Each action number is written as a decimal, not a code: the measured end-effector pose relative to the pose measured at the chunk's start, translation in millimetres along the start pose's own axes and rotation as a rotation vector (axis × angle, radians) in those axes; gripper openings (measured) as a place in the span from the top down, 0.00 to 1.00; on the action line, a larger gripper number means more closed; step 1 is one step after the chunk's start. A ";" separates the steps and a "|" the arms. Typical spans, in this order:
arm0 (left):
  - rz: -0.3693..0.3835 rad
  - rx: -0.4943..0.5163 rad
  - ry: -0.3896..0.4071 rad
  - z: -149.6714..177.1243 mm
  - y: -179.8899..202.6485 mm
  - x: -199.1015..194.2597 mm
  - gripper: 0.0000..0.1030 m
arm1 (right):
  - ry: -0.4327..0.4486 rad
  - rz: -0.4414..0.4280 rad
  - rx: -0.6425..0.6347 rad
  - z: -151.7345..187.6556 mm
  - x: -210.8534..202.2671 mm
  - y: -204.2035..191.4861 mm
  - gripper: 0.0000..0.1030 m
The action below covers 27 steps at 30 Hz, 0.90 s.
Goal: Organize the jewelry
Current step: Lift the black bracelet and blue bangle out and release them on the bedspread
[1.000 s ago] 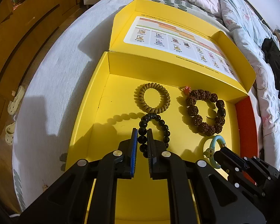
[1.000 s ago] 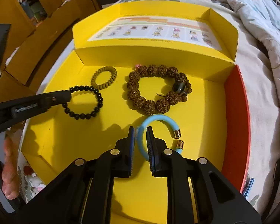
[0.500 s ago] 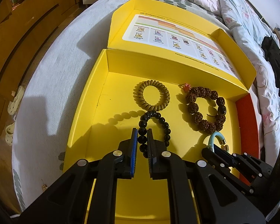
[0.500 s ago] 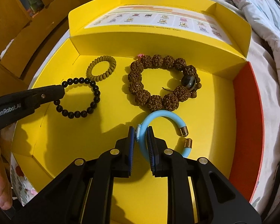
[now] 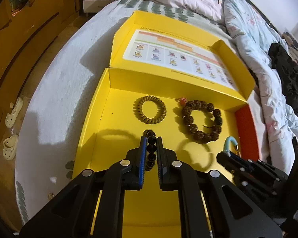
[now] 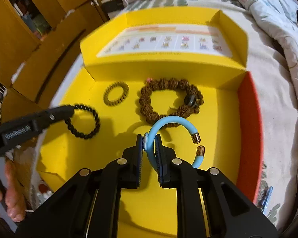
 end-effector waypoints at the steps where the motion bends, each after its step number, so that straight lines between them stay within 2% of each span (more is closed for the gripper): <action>1: 0.001 0.003 0.004 -0.7 0.6 -2.2 0.90 | 0.007 -0.002 0.001 -1.3 -5.9 0.5 0.85; 7: 0.012 0.007 0.047 0.9 2.5 -31.6 0.90 | 0.058 -0.030 0.030 -8.6 -42.5 7.7 0.85; 13: 0.010 0.000 0.096 12.5 -4.5 -67.2 0.90 | 0.102 -0.017 0.067 -4.8 -79.1 31.3 0.85; 18: -0.020 -0.030 0.138 34.3 -33.2 -101.1 0.90 | 0.138 0.014 0.109 5.9 -109.9 64.8 0.85; 27: -0.086 -0.109 0.132 64.0 -85.8 -117.6 0.90 | 0.147 0.070 0.178 30.1 -130.6 120.2 0.85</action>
Point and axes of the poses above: each gripper's, at about its wrist camera, not at the fingertips, and x roughly the way its jaws point, y to its right, z to its underside, the point moved 4 cm from there along x, roughly the way its jaws point, and after that the axes turned 15 degrees about x, right-handed, at the moved point
